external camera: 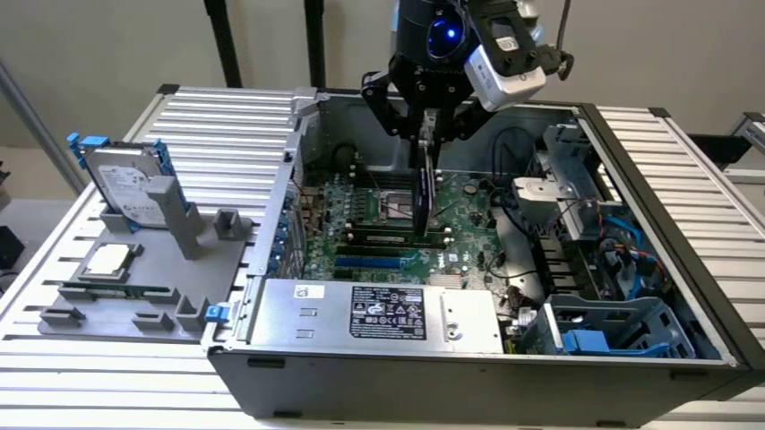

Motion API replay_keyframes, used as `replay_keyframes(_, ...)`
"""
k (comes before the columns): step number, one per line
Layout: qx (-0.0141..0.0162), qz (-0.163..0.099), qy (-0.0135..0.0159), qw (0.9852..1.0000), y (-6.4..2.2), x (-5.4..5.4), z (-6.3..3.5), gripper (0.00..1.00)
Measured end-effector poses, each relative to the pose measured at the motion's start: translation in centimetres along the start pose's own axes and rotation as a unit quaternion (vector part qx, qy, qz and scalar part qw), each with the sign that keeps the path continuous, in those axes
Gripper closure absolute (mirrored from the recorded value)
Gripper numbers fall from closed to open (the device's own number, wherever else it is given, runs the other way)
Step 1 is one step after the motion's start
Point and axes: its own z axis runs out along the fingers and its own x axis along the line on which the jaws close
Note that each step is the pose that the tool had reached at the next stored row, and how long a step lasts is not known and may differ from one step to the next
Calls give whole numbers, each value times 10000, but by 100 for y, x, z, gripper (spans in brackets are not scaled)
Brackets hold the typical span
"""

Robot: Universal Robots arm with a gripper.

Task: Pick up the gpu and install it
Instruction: 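Insert the gpu into the slot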

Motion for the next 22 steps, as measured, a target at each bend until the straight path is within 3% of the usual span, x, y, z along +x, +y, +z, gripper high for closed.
replay_keyframes(2,-1,-11,-6,10000,7,0,2,100)
replay_keyframes(6,-4,-357,7,9994,7,1,4,100)
replay_keyframes(11,-10,-811,25,9967,7,1,10,100)
replay_keyframes(17,-18,-1350,45,9908,6,1,17,100)
replay_keyframes(22,-22,-1801,58,9836,6,1,27,100)
